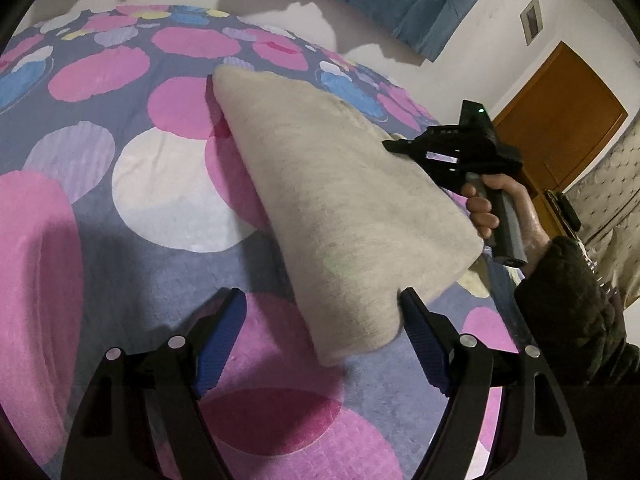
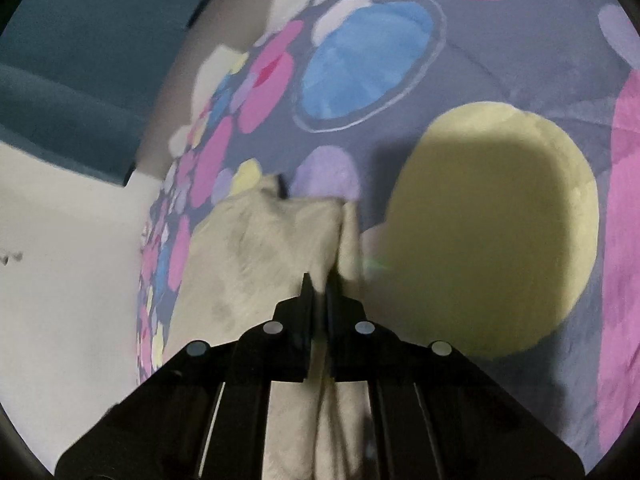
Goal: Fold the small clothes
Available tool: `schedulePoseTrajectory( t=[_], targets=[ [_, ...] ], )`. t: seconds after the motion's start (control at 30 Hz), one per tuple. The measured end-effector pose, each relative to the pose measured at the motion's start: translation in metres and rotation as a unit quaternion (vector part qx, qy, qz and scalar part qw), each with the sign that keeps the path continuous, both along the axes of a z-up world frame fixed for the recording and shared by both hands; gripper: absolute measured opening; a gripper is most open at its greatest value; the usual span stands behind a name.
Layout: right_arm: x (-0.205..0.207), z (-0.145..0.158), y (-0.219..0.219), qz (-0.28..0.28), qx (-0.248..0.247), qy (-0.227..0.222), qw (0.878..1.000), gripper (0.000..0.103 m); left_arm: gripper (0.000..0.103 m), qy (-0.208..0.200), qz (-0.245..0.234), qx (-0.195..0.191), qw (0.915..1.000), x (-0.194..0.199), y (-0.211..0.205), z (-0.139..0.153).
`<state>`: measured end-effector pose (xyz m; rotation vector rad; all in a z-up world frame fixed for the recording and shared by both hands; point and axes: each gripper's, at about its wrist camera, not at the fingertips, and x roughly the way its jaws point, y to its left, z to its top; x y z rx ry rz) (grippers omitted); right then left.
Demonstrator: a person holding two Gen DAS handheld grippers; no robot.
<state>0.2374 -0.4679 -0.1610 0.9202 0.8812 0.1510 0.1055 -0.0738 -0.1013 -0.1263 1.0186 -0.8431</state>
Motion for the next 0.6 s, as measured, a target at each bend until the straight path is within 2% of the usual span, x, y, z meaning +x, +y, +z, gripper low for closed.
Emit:
schedulePoseTrajectory(
  t=[0.2, 0.3, 0.33, 0.37, 0.4, 0.47, 0.57, 0.6],
  targets=[
    [-0.009, -0.009, -0.013, 0.001, 0.057, -0.018, 0.998, 0.007, 0.077, -0.002, 0.0, 0.0, 1.0, 0.0, 0.001, 0.003],
    [-0.025, -0.004, -0.018, -0.005, 0.066, -0.025, 0.997, 0.019, 0.077, -0.002, 0.0, 0.002, 1.0, 0.0, 0.0, 0.004],
    [-0.03, -0.003, -0.018, -0.007, 0.069, -0.027, 0.997, 0.027, 0.077, -0.003, 0.0, 0.003, 1.0, 0.0, 0.0, 0.003],
    [-0.04, -0.001, -0.017, -0.009, 0.07, -0.028, 0.997, 0.039, 0.077, -0.003, 0.0, 0.003, 1.0, 0.002, -0.001, 0.003],
    [-0.048, 0.002, -0.016, -0.008, 0.07, -0.031, 0.997, 0.043, 0.077, -0.003, 0.0, 0.004, 1.0, 0.003, -0.002, 0.002],
    [-0.062, 0.007, -0.011, -0.002, 0.074, -0.043, 0.996, 0.06, 0.077, -0.003, -0.001, 0.005, 1.0, 0.004, -0.002, 0.002],
    [-0.084, 0.014, -0.004, 0.003, 0.085, -0.063, 0.994, 0.077, 0.077, -0.004, -0.001, 0.005, 1.0, 0.004, -0.002, 0.001],
    [-0.09, 0.014, -0.002, 0.004, 0.088, -0.068, 0.994, 0.079, 0.077, -0.004, -0.001, 0.006, 1.0, 0.005, -0.002, 0.001]
  ],
)
